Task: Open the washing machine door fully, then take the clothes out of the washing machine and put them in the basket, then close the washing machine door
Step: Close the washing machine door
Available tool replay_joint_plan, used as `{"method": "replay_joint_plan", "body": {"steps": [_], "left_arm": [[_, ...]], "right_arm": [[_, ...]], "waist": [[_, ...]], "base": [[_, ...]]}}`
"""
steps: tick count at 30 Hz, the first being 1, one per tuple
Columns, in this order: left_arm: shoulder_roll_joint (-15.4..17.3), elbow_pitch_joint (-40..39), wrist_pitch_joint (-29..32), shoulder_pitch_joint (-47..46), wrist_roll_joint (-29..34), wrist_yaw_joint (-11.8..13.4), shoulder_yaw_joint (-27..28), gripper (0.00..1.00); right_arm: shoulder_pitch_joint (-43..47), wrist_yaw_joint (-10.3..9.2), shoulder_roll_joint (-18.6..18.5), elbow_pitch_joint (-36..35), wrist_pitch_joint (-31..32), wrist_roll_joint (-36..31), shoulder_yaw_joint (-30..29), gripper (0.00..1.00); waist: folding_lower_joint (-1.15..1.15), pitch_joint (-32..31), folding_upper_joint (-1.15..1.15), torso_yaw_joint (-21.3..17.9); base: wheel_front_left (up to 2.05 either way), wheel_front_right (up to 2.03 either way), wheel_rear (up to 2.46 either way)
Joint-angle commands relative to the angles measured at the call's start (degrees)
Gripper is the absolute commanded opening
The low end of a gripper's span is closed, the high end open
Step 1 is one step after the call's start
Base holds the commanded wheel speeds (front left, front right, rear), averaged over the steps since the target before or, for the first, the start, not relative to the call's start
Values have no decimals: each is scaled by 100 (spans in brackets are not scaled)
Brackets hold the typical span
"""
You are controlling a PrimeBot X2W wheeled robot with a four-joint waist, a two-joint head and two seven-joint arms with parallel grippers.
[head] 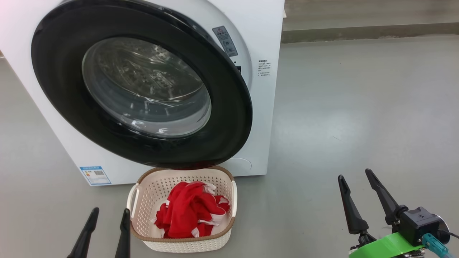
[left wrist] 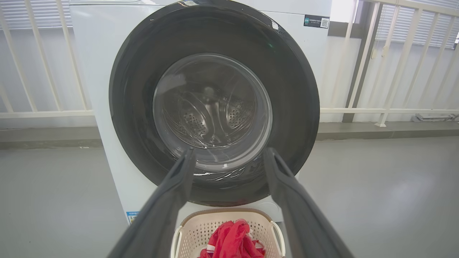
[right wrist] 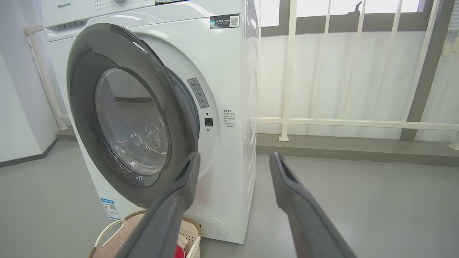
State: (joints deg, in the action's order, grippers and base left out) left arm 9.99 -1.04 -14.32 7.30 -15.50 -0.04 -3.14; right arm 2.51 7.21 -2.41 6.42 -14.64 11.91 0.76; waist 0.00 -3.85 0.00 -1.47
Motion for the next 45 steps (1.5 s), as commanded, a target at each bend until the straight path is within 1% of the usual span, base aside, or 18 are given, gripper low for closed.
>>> {"method": "replay_joint_plan", "body": {"steps": [1, 2, 3, 4, 9, 14, 16, 25, 26, 31, 37, 45], "left_arm": [[48, -122, -68, -88, 66, -31, 249, 100], [36, -121, -68, -88, 80, -36, 253, 100], [24, -122, -68, -86, 96, -41, 253, 100], [15, -121, -68, -84, 115, -47, 248, 100], [-22, -133, -68, -92, 178, -73, 235, 100], [-73, -156, -68, -145, 172, -106, 195, 100], [-89, -165, -68, -176, 180, -122, 152, 100], [-124, -186, -68, -310, 237, -203, -84, 100], [-124, -186, -68, -310, 237, -203, -84, 100], [-130, -137, -68, -433, 249, -236, -184, 100], [-142, -78, -68, -623, 234, -289, -290, 100], [-183, 13, -68, -799, 160, -341, -370, 100]], "right_arm": [[-112, 28, -46, -135, -36, -44, 125, 69], [-110, 28, -46, -132, -36, -46, 127, 41], [-107, 28, -46, -124, -36, -54, 138, 32], [-102, 28, -46, -112, -36, -58, 152, 0], [-188, 28, -46, 17, -36, -26, 269, 0], [-510, 28, -46, 227, -36, 6, 430, 0], [-679, 28, -46, 351, -36, 124, 516, 0], [-1805, 28, -46, 1114, -36, 445, 1155, 0], [-1805, 28, -46, 1114, -36, 445, 1155, 0], [-2417, 28, -46, 1590, -36, 472, 1349, 0], [-3012, 28, -46, 1975, -36, 505, 1340, 0], [-3649, 28, -46, 2351, -36, 462, 1076, 0]], "waist": [[0, -1, 0, 5], [0, -2, 0, 8], [0, -1, 0, 11], [0, 1, 0, 19], [0, 48, 0, 91], [0, 110, 0, 251], [0, 136, 0, 326], [0, 328, 0, 685], [0, 328, 0, 685], [0, 442, 0, 889], [0, 613, 0, 1120], [0, 822, 0, 1366]], "base": [[0, 0, 0], [0, 0, 0], [0, 0, 0], [0, 0, 0], [0, 0, 0], [0, 0, 0], [0, 0, 0], [0, 0, 0], [0, 0, 0], [0, 0, 0], [0, 0, 0], [0, 0, 0]]}}
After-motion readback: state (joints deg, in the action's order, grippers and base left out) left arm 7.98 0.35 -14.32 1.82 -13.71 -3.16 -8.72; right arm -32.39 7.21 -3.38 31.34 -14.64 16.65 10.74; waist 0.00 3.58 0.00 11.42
